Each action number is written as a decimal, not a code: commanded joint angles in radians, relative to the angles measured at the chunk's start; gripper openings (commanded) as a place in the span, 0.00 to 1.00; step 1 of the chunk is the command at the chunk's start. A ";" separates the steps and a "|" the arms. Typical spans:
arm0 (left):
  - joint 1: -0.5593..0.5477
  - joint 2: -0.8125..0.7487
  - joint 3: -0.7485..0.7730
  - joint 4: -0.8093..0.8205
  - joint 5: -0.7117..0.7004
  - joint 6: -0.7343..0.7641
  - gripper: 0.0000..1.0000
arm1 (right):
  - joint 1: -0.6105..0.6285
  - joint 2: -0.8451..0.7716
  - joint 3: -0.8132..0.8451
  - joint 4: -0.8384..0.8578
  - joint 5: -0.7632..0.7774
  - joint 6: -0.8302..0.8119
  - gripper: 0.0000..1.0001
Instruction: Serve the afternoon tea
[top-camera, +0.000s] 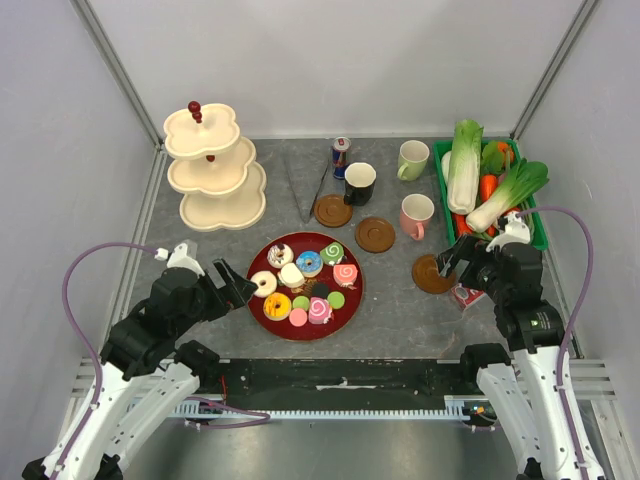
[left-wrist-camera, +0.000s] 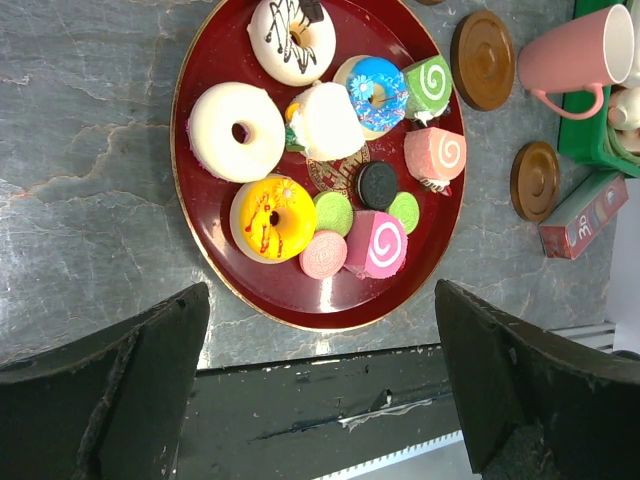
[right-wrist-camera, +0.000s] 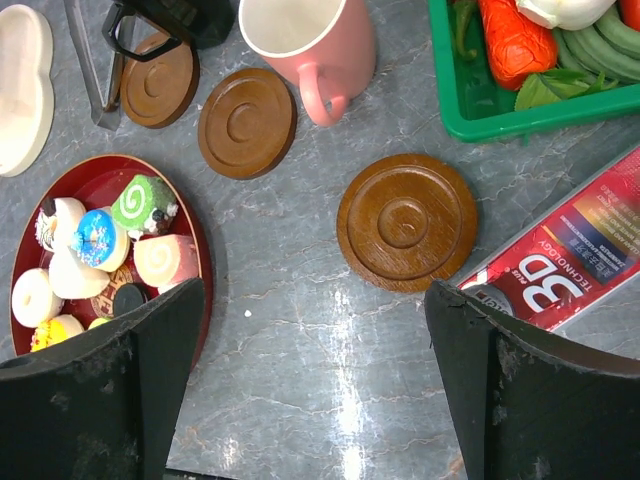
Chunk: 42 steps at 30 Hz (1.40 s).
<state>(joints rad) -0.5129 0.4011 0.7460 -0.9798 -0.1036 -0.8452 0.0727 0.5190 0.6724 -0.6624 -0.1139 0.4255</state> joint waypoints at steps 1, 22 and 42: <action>-0.003 0.007 0.015 0.010 -0.012 0.029 0.99 | 0.001 -0.001 0.056 -0.023 0.029 -0.016 0.98; -0.001 -0.022 0.012 0.012 0.001 0.047 0.99 | -0.001 0.056 0.237 -0.071 -0.084 -0.034 0.98; -0.003 0.047 0.013 0.099 -0.028 0.078 0.99 | 0.626 0.672 0.588 0.185 0.336 0.065 0.98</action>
<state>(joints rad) -0.5129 0.4202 0.7460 -0.9272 -0.1070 -0.8143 0.5201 1.0336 1.1191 -0.5343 -0.0803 0.4873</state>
